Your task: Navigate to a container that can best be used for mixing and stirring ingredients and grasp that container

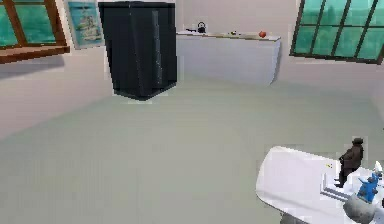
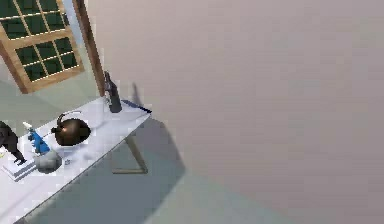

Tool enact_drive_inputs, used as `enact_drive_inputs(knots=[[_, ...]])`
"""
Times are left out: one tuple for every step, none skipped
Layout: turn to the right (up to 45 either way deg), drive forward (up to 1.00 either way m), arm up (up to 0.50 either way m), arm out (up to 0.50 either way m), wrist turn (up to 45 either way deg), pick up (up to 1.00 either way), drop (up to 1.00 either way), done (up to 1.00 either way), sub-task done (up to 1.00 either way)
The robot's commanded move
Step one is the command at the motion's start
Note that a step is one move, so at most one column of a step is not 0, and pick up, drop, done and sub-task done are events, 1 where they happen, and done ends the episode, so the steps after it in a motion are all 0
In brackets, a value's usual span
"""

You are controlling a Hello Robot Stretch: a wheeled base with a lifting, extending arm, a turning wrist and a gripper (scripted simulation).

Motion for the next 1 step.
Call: enact_drive_inputs(knots=[[0.0, 0.50, 0.00, 0.00, 0.0, 0.00, 0.00, 0.00, 0.00]])
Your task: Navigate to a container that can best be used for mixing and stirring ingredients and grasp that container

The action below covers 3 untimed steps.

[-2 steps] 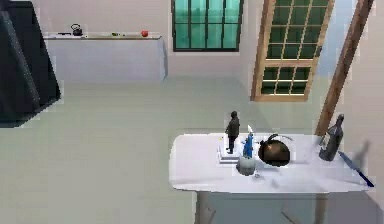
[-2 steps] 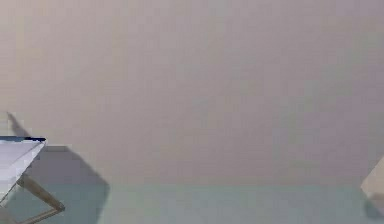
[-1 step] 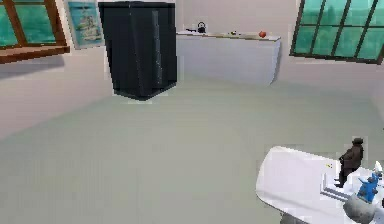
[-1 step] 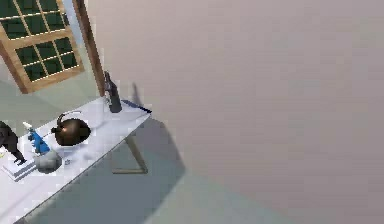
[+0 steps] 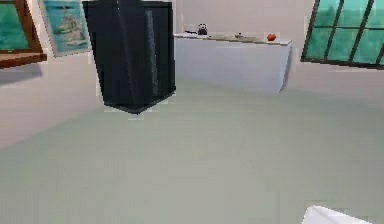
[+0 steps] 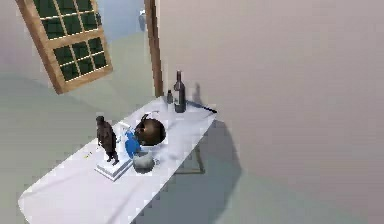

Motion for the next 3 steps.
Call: enact_drive_inputs(knots=[[-45.0, 0.00, 0.00, 0.00, 0.0, 0.00, 0.00, 0.00, 0.00], [-12.0, 0.00, 0.00, 0.00, 0.0, 0.00, 0.00, 0.00, 0.00], [0.0, 0.45, 0.00, 0.00, 0.0, 0.00, 0.00, 0.00, 0.00]])
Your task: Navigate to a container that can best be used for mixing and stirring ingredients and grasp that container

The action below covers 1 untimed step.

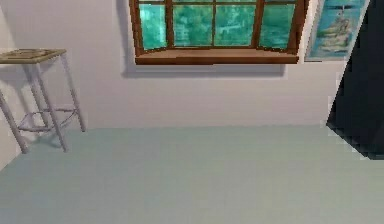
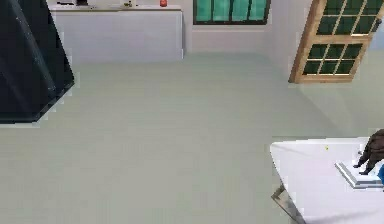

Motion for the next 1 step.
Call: enact_drive_inputs(knots=[[45.0, 0.00, 0.00, 0.00, 0.0, 0.00, 0.00, 0.00, 0.00]])
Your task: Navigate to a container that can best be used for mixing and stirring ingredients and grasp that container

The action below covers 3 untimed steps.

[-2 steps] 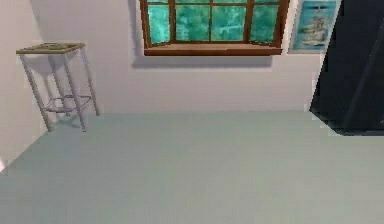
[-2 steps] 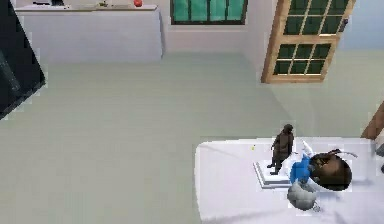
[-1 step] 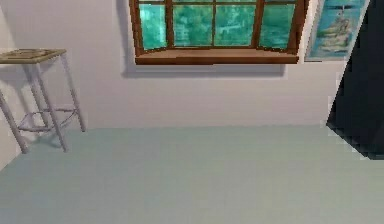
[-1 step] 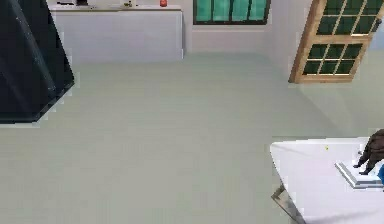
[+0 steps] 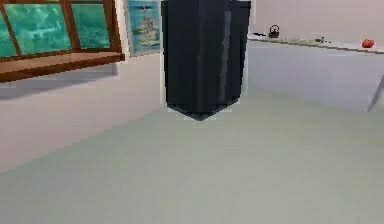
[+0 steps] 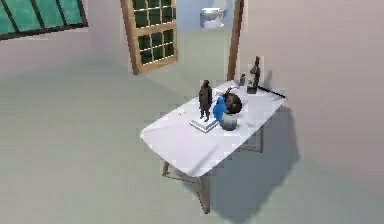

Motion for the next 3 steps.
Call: enact_drive_inputs(knots=[[45.0, 0.00, 0.00, 0.00, 0.0, 0.00, 0.00, 0.00, 0.00], [0.0, 1.00, 0.00, 0.00, 0.0, 0.00, 0.00, 0.00, 0.00], [3.0, 0.00, 0.00, 0.00, 0.0, 0.00, 0.00, 0.00, 0.00]])
